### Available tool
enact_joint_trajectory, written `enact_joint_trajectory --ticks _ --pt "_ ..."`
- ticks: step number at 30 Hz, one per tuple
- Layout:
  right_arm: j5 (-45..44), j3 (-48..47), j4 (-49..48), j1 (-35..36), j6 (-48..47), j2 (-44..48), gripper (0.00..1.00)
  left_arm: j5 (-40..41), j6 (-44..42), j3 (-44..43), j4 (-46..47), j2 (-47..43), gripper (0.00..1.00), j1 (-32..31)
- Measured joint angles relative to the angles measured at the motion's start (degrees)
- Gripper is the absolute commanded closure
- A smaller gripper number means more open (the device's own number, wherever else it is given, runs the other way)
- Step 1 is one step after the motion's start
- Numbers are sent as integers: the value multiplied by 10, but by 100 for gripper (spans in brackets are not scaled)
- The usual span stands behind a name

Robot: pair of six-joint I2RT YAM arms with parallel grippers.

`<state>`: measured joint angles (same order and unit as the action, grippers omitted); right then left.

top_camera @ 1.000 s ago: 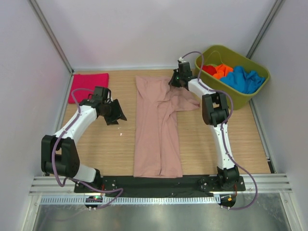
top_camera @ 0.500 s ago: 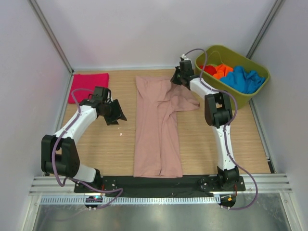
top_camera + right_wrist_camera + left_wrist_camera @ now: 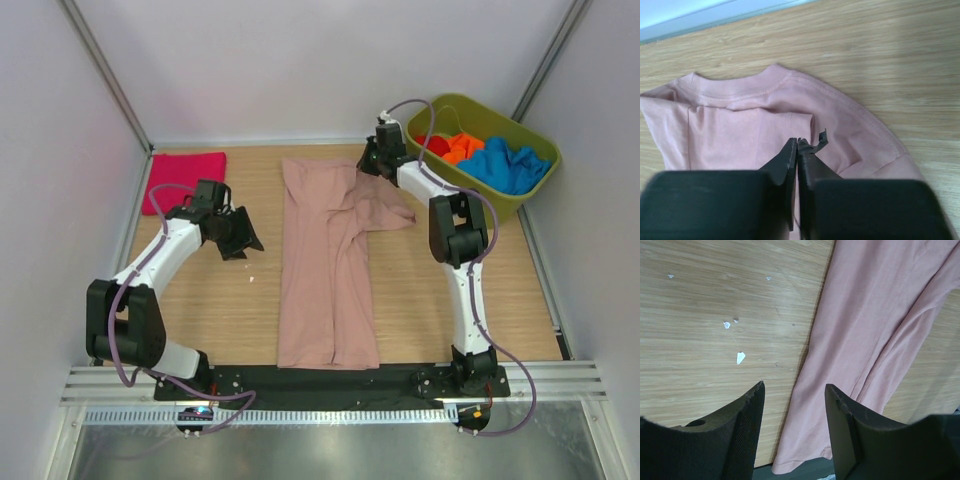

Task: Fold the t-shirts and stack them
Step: Fold the tshirt

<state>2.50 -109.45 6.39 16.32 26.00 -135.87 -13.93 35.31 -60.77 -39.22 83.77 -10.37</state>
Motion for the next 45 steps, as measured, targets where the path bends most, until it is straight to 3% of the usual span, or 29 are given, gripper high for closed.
enact_joint_trajectory --ticks 5,11,30,34,35,38,45 --pt "27 -44 22 0 -3 -14 71 -2 0 0 0 0 47 0" --pt "36 -51 20 0 -3 -28 64 -2 0 0 0 1 47 0" --pt "49 -87 28 0 -6 -88 62 -3 0 0 0 7 47 0" --pt "52 -91 27 0 -6 -91 73 -6 0 0 0 9 47 0" --pt "52 -91 27 0 -5 -92 84 -6 0 0 0 9 47 0" --pt "52 -91 27 0 -6 -93 99 -7 0 0 0 9 47 0" --pt "49 -90 26 0 -6 -92 99 -9 0 0 0 9 47 2"
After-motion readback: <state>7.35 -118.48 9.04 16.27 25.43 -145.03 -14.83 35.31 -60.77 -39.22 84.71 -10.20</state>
